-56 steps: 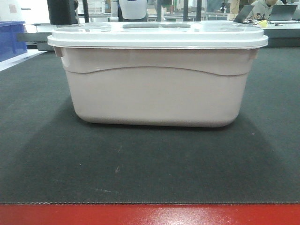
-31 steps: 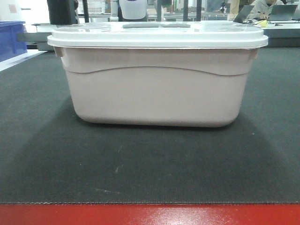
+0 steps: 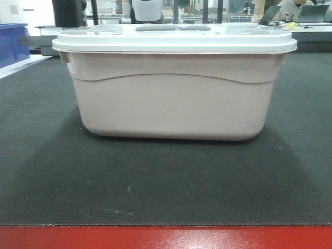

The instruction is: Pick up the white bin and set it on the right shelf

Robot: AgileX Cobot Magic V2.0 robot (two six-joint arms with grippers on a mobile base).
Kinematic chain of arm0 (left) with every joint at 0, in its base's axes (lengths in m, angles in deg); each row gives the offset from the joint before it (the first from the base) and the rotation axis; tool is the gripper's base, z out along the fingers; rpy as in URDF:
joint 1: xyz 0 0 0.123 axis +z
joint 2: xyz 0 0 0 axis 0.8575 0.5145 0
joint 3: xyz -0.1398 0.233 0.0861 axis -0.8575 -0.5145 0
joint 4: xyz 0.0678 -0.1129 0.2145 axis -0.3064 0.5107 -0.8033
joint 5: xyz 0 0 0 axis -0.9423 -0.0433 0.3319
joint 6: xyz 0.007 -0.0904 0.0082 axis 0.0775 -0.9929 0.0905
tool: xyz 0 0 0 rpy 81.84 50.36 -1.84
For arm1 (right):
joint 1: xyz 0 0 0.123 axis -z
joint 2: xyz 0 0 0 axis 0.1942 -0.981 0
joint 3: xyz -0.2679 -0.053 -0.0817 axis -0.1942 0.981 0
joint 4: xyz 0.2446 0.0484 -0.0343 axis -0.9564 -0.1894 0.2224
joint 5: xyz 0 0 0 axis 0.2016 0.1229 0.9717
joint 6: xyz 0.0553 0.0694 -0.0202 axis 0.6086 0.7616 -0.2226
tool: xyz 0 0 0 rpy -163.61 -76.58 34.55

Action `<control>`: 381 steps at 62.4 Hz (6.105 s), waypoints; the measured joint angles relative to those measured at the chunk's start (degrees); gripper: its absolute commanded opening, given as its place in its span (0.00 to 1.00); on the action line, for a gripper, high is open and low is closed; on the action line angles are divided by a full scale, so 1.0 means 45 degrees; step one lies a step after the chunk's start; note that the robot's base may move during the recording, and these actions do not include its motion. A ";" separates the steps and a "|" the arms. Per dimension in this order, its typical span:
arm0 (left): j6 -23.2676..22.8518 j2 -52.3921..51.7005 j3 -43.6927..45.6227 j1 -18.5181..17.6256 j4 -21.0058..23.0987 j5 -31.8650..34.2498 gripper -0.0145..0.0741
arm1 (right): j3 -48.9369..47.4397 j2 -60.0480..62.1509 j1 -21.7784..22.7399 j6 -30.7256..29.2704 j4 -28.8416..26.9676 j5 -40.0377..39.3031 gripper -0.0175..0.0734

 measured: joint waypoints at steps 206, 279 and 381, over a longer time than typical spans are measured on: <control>1.0661 2.4816 1.7539 0.1460 1.8326 -1.3758 0.63 | -1.6001 -2.3126 0.2620 -1.0263 -1.7937 1.4219 0.88; 1.0496 2.4789 1.8000 0.1289 1.9055 -1.3425 0.02 | -1.6001 -2.2699 0.2313 -1.1096 -1.8856 1.3605 0.25; 1.0571 2.0178 1.9797 0.0567 1.9339 -1.1997 0.02 | -1.5955 -1.7469 0.2711 -1.1130 -1.9773 1.2556 0.25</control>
